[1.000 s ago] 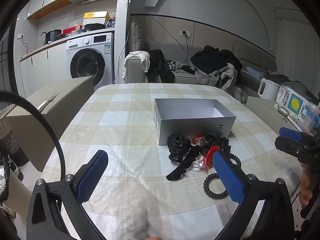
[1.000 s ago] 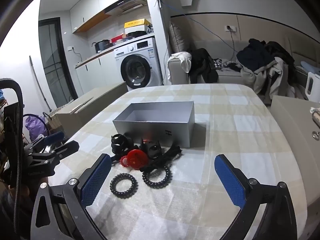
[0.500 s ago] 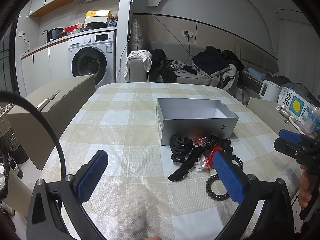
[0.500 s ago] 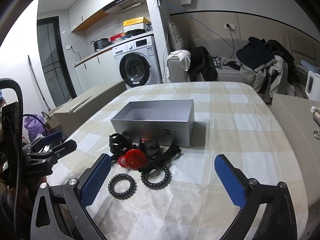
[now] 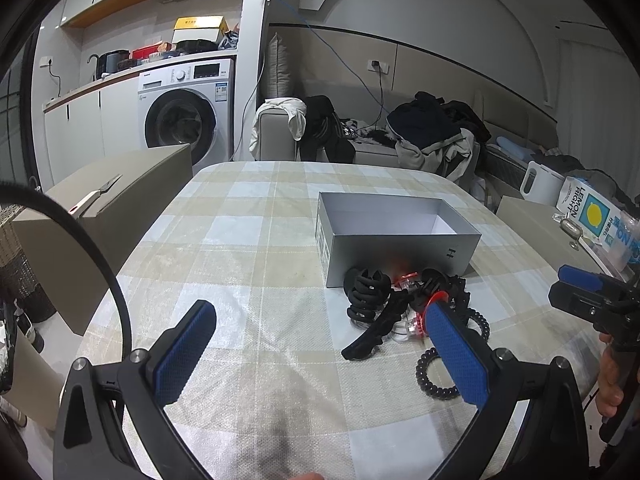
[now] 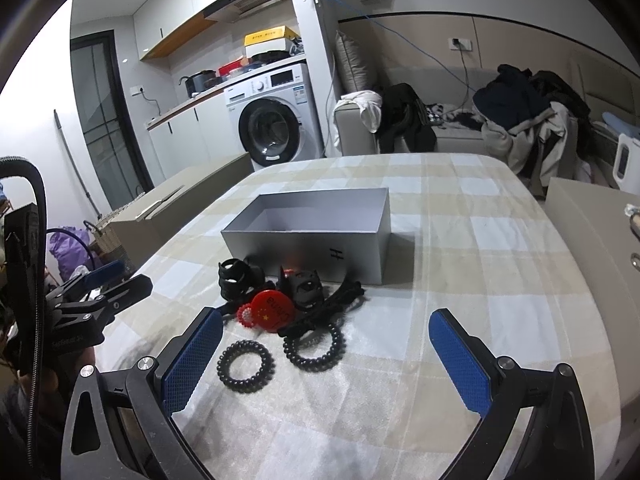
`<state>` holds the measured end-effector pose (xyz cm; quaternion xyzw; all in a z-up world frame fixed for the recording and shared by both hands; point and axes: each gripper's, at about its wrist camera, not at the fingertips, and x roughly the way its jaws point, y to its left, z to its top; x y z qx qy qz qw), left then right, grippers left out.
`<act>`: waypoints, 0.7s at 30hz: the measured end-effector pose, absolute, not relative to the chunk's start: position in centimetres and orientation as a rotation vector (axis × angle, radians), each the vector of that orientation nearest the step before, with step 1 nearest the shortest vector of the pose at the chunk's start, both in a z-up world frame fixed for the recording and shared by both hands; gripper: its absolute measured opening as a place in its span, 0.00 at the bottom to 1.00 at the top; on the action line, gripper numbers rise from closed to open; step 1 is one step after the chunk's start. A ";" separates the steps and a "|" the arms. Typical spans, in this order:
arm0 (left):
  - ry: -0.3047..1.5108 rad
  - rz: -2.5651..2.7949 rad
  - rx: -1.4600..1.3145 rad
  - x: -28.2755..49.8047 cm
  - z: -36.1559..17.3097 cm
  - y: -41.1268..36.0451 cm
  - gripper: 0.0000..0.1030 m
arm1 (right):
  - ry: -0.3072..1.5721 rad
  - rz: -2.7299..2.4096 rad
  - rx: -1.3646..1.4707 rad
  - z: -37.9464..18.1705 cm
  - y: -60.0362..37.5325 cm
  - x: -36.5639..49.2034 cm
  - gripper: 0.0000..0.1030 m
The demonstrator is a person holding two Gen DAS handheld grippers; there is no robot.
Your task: Organize jewelry
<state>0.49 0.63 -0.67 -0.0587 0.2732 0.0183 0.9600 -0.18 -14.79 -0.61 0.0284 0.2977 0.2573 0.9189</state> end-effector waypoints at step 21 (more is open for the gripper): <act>0.553 0.032 -0.131 0.7 -0.8 0.9 0.99 | 0.646 0.511 0.077 -1.2 -14.8 0.3 1.00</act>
